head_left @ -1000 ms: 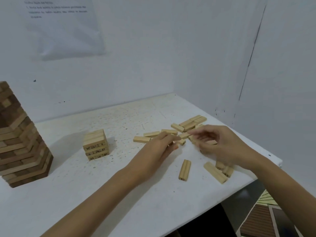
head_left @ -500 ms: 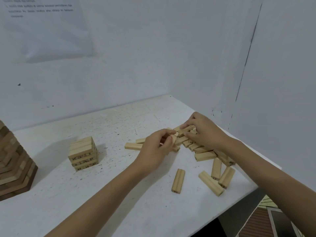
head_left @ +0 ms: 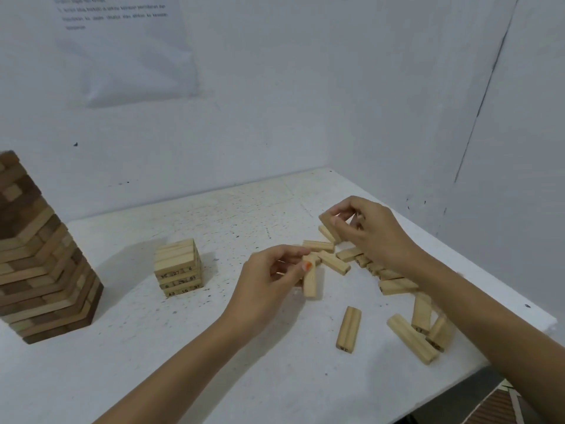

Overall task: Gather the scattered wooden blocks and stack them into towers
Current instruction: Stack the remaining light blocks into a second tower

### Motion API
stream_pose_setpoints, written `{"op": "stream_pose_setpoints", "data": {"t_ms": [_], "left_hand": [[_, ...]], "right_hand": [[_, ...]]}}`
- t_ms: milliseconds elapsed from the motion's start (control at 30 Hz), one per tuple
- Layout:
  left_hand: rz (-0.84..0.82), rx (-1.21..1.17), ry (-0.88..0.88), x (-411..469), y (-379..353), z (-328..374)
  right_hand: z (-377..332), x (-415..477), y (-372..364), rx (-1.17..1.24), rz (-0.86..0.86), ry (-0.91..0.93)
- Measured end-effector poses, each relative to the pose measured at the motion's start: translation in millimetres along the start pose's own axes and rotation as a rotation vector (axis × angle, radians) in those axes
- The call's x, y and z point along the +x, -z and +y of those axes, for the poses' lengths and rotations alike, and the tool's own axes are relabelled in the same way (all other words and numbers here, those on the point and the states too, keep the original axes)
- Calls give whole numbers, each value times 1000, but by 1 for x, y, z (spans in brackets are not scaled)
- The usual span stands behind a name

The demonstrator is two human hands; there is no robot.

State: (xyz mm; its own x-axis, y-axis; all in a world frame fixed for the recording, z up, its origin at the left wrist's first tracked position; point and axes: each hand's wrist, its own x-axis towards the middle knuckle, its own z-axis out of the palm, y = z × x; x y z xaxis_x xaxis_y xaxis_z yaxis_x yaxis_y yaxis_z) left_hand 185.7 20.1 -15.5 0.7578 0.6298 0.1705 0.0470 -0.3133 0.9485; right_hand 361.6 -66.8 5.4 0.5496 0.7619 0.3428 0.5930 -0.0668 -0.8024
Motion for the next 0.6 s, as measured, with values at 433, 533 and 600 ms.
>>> {"op": "stream_pose_setpoints", "data": {"t_ms": [433,533,600], "left_hand": [[159,-178,210,-57,70,-11],[179,-87,226,-66,88,-14],[190,-73,252,-72,97,-15]], "right_hand": [[-68,-24,-78,133,-524,-306],[-79,-26,-89,179,-622,-367],[-83,-28,-97,193,-650,-374]]}}
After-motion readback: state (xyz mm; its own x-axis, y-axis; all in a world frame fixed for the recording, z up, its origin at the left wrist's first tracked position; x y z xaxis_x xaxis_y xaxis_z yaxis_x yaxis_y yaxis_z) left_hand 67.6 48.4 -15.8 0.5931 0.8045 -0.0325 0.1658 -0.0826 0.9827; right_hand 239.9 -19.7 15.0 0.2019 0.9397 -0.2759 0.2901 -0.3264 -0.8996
